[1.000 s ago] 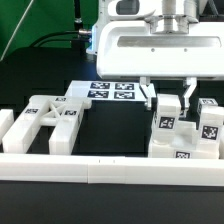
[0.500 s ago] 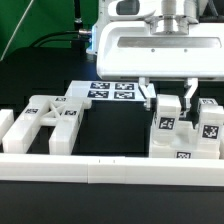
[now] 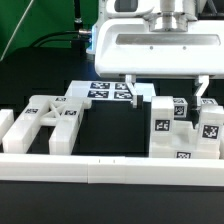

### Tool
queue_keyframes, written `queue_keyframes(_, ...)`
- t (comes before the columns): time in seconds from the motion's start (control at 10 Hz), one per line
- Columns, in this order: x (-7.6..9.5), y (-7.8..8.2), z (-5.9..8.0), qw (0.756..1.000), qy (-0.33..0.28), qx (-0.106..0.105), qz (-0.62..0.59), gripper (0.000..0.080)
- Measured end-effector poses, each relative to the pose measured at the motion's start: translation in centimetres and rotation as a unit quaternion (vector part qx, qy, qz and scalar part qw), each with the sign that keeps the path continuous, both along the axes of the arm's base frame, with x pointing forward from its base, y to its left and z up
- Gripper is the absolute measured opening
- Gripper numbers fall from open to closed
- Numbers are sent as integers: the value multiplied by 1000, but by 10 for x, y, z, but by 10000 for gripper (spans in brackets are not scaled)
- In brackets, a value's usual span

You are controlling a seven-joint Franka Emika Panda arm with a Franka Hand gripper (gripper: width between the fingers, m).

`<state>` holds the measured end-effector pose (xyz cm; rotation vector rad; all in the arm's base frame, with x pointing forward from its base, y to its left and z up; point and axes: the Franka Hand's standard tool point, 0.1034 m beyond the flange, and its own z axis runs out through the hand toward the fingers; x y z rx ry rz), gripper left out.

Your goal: Assemble chair

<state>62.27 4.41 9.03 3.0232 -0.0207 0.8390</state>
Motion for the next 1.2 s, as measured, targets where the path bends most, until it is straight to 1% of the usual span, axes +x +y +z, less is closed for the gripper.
queue_keyframes(0.1, 2, -3, 5, 1000, 6, -1, 4, 647)
queue_keyframes(0.3, 10, -10, 21, 1000, 16, 2, 6, 649)
queue_keyframes(0.4, 14, -15, 26, 1000, 18, 0, 9, 649)
queue_keyframes(0.5, 17, -16, 29, 1000, 20, 2, 8, 649)
queue_keyframes(0.8, 15, -14, 25, 999, 39, 6, 9, 649)
queue_keyframes(0.9, 10, -10, 20, 996, 83, 15, 12, 649)
queue_keyframes(1.0, 9, -7, 18, 992, 124, 24, 15, 649)
queue_keyframes(1.2, 7, -3, 15, 982, 186, 35, 20, 649)
